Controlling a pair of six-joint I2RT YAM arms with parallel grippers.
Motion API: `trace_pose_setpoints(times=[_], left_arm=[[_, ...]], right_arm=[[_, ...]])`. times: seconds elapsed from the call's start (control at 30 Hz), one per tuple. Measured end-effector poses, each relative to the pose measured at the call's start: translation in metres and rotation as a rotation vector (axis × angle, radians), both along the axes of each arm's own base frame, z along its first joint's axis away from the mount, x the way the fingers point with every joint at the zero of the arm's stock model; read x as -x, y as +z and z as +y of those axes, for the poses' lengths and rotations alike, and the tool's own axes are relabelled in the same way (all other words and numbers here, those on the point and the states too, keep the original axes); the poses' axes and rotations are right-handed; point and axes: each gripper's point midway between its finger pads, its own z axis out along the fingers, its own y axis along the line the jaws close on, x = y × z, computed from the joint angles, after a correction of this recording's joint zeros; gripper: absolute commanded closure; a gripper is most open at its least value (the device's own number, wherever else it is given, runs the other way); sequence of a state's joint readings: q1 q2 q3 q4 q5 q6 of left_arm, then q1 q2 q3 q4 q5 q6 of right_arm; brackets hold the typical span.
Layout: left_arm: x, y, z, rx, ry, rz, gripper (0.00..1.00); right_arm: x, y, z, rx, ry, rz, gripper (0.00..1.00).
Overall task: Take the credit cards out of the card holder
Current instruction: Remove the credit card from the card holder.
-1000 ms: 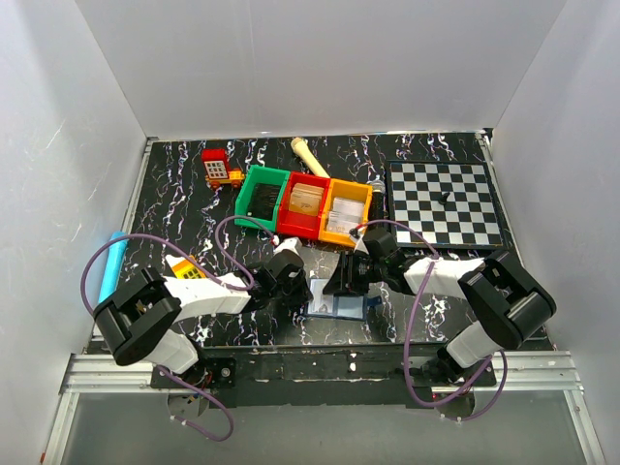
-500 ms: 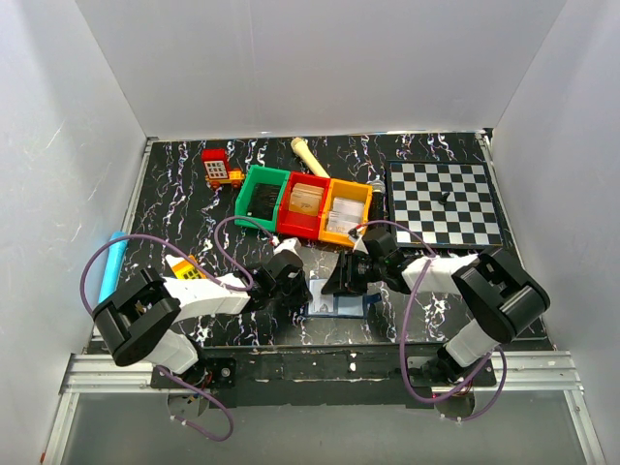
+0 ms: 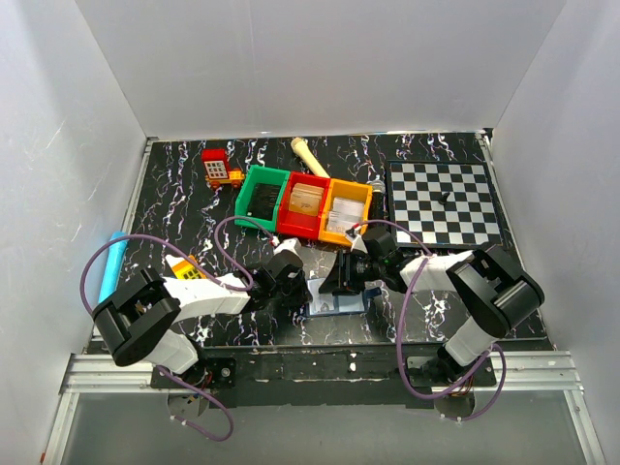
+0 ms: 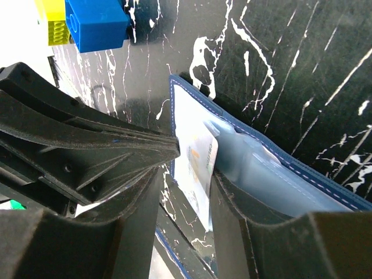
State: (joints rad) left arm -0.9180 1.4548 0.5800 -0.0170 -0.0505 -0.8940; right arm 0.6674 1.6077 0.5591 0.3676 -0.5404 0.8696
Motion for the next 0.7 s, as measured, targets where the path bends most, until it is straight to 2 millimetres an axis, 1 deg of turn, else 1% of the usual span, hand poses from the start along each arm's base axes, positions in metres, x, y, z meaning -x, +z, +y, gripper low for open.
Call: trace_pose_setpoints(times=[0.33,0.7], left_arm=[[0.000,-0.001,0.000,0.000,-0.001,0.002,1.00],[0.000,0.000,-0.001,0.003,-0.004,0.003,1.00]], right_arm=[[0.006,0.003,0.001,-0.020,0.040,0.003,0.54],[0.015,0.001,0.003,-0.036,0.092,0.031,0.54]])
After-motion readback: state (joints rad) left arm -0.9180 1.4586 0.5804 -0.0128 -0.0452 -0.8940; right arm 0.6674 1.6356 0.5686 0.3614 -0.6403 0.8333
